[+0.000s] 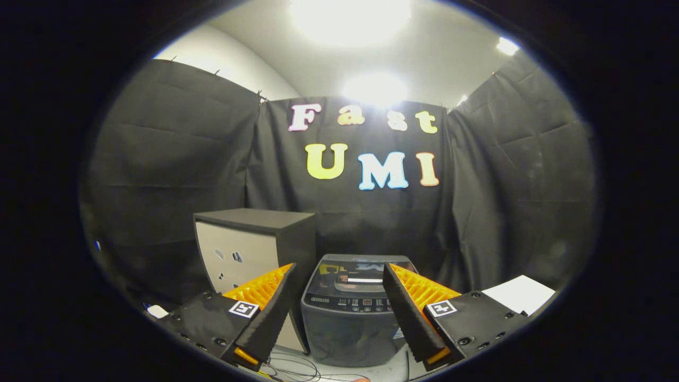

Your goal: Put the clothes into the washing machine and then close the washing machine lid.

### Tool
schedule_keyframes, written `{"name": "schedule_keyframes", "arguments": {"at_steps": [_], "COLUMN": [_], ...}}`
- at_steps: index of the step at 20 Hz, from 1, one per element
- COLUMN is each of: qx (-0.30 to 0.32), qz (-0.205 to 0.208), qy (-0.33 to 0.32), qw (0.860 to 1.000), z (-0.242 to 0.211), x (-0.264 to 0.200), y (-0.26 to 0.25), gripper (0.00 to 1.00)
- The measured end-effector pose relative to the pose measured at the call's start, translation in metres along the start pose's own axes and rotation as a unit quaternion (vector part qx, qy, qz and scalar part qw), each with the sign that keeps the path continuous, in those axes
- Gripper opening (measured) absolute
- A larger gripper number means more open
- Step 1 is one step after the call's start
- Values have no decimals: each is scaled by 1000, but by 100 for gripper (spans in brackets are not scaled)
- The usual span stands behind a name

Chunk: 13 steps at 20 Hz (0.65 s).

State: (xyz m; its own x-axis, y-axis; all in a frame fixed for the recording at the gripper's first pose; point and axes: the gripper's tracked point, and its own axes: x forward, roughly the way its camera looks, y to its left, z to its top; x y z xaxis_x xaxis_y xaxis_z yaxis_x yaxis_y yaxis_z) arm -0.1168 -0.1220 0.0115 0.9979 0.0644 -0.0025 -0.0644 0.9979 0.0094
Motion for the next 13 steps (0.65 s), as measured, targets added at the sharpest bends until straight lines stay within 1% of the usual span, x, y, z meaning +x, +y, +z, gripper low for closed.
{"name": "schedule_keyframes", "arguments": {"at_steps": [2,6,13], "qx": [3,-5,2], "qz": [8,9,-2], "qy": [3,0,-12], "qw": [1000,1000,1000], "z": [-4,2,12], "x": [-2,-8,-15], "y": [4,0,-13], "gripper": [99,99,99]}}
